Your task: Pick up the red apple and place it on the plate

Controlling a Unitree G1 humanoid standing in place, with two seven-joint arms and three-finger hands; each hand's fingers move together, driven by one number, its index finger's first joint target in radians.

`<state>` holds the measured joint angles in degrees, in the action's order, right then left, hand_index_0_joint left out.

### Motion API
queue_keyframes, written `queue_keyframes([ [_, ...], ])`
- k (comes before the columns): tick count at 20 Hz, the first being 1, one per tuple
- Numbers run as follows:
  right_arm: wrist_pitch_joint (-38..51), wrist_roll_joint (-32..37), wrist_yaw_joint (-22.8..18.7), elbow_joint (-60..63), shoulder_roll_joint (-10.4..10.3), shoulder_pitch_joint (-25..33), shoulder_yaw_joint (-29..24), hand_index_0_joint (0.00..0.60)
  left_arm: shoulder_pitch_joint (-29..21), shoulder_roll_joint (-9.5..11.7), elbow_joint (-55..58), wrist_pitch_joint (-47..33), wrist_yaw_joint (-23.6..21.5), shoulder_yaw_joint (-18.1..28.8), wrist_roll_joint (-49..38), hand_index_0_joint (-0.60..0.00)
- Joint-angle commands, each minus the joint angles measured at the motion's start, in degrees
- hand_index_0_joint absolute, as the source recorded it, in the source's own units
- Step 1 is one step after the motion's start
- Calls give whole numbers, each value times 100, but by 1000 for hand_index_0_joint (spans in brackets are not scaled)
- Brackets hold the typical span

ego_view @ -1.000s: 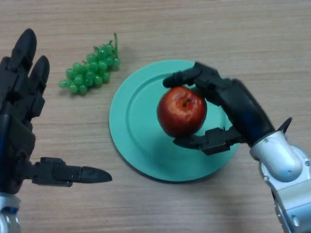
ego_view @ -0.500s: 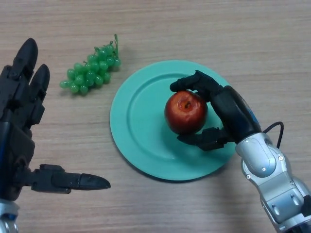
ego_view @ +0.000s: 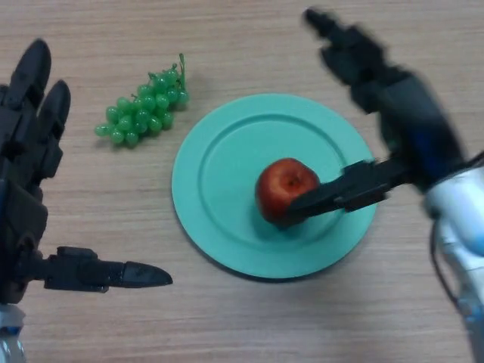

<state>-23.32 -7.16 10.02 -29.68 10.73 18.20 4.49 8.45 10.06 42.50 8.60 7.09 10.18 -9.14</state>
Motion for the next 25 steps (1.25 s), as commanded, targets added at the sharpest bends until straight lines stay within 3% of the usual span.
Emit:
queue_keyframes([
  [1, 145, 734, -20, -1099, 186, -165, -553, 0, -110, 137, 257, -544, -100, 135, 179, 0],
  [3, 216, 1136, -285, -1500, 280, -597, -717, 0, -116, 181, 453, -237, -47, 206, -27, 0],
  [5, 564, 1353, -420, -1733, 234, -1144, -591, 0, -122, 228, 402, -348, 194, 387, -35, 0],
  [10, 1590, 1145, -320, -1706, 123, -2057, -160, 0, -93, 184, 213, -578, 264, 542, 4, 0],
  [19, 1505, 1102, -233, -1933, 132, -2221, -69, 0, 17, 103, 406, -644, 62, 531, -162, 0],
  [25, 1123, 871, -184, -1970, 135, -2043, 71, 0, -67, 167, 657, -114, 153, 567, -90, 0],
])
